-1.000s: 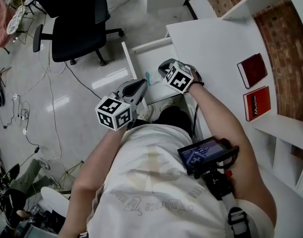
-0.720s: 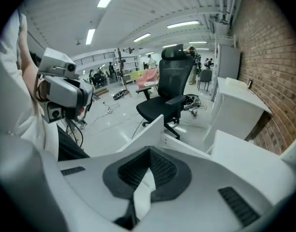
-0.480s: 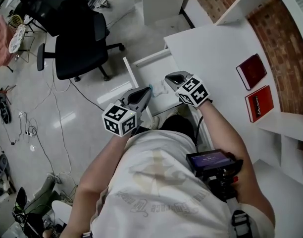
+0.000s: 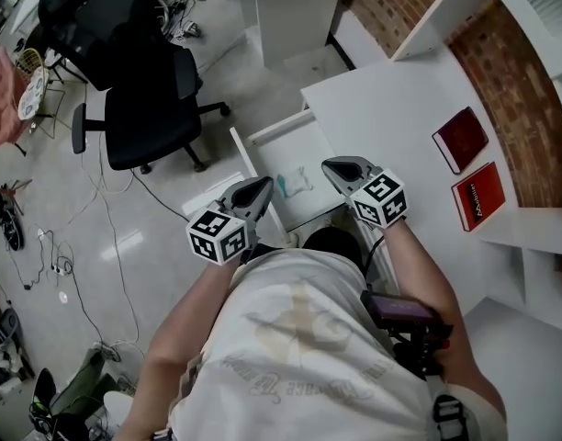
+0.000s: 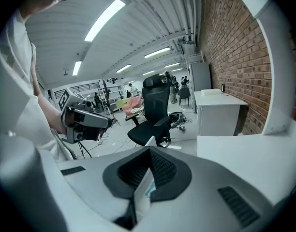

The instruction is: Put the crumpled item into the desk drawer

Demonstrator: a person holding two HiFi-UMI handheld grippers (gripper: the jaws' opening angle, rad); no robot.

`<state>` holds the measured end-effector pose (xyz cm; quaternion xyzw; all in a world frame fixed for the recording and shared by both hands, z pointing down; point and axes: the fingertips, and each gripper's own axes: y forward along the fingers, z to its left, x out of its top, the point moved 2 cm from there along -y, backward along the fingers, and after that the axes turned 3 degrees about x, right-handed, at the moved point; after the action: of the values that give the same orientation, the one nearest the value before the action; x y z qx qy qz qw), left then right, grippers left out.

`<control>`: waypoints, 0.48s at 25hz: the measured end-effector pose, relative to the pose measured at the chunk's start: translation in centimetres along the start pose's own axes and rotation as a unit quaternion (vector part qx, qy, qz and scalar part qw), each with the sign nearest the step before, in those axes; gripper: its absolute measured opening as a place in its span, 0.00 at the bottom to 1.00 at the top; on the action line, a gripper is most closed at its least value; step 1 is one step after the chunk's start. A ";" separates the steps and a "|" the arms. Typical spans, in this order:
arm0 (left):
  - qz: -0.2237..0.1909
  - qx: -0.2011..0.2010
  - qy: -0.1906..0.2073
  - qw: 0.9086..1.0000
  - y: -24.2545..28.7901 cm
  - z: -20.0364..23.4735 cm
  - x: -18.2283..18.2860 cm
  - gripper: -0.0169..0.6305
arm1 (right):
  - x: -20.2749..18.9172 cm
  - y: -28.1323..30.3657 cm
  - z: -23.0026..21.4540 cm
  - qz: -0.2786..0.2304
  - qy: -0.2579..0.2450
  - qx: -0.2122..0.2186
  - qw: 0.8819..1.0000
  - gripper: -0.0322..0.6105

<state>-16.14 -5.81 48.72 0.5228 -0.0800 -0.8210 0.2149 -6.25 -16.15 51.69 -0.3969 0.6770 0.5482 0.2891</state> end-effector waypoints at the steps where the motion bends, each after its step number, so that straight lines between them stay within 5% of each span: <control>1: 0.000 0.000 0.000 1.000 -0.2 0.1 -0.1 0.07 | 0.2 -0.4 0.1 -0.006 0.001 -0.002 1.000 0.08; 12: 0.008 -0.028 0.013 0.999 0.3 -0.6 -0.4 0.07 | 1.5 -1.9 0.0 -0.022 0.008 -0.030 0.999 0.08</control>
<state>-15.36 -5.83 48.87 0.5264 -0.0582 -0.8144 0.2372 -5.35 -16.65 49.51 -0.4245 0.6537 0.5589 0.2831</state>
